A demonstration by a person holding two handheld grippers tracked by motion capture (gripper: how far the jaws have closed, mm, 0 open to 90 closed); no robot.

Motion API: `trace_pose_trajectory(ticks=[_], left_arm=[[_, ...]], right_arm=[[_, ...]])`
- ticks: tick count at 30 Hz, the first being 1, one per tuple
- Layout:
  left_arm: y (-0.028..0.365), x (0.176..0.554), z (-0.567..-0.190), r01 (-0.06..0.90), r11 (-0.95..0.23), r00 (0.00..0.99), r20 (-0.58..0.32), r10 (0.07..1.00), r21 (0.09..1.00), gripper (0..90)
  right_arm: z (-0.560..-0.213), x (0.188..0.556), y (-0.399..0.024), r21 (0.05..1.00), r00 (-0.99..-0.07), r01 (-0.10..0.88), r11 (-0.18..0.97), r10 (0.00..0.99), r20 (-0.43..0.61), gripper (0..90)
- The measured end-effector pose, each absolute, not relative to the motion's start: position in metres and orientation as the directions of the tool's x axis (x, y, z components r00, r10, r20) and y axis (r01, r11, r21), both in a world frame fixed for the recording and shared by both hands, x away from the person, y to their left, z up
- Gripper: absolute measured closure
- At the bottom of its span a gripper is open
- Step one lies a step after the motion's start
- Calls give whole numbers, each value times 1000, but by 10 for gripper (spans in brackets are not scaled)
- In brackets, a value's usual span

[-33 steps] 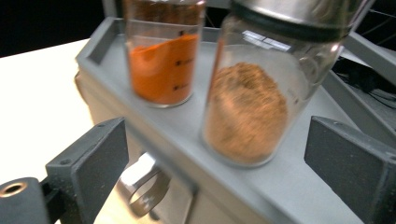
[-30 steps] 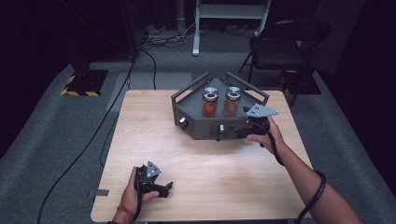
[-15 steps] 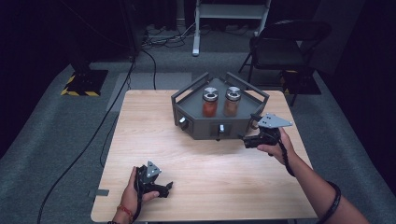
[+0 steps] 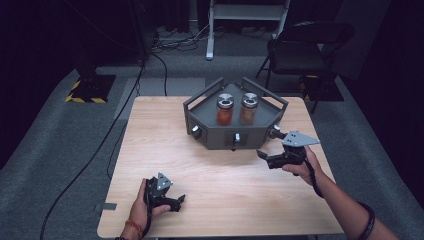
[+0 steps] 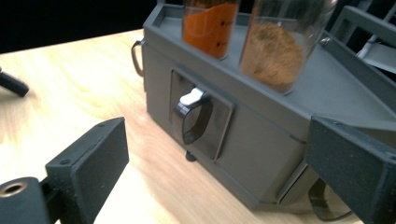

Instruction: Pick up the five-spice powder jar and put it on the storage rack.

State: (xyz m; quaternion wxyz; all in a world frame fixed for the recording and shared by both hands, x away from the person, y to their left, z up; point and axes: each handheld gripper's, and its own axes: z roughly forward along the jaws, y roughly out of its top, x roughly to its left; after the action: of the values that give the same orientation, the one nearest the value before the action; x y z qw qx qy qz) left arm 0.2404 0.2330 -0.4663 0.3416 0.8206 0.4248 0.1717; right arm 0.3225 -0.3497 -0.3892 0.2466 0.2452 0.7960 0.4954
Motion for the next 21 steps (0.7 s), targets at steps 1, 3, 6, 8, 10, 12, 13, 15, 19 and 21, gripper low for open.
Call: trace_pose_trajectory(ticks=[1,3,6,8,10,12,13,15,19,21], left_arm=[[233,240,-466,580,-405,580,-9,814,707,3],[233,240,-466,580,-406,580,-8,814,707,2],[233,240,-466,580,-406,580,-9,814,707,2],[233,240,-466,580,-406,580,-9,814,707,3],[233,240,-466,580,-406,580,-9,814,707,2],[233,240,-466,580,-406,580,-9,814,707,3],[233,240,-466,580,-406,580,-8,814,707,3],[233,240,-466,580,-406,580,-9,814,707,3],[233,240,-466,580,-405,580,-9,815,707,2],[233,240,-466,580,-406,580,-9,814,707,2]], right_arm=[[-390,322,-350,907,-763,146,394,628,-150,60],[-391,320,-351,901,-772,139,411,615,-161,61],[-393,317,-351,895,-781,137,425,602,-167,60],[-395,316,-352,890,-786,139,435,594,-168,60],[-397,315,-352,876,-795,141,461,580,-177,60],[-399,314,-351,862,-801,146,485,569,-185,60],[-400,314,-352,854,-807,147,500,560,-189,60],[-402,314,-352,843,-810,151,516,553,-194,61],[-405,314,-351,826,-816,169,538,546,-188,61],[-407,315,-351,812,-822,172,557,536,-194,60]])
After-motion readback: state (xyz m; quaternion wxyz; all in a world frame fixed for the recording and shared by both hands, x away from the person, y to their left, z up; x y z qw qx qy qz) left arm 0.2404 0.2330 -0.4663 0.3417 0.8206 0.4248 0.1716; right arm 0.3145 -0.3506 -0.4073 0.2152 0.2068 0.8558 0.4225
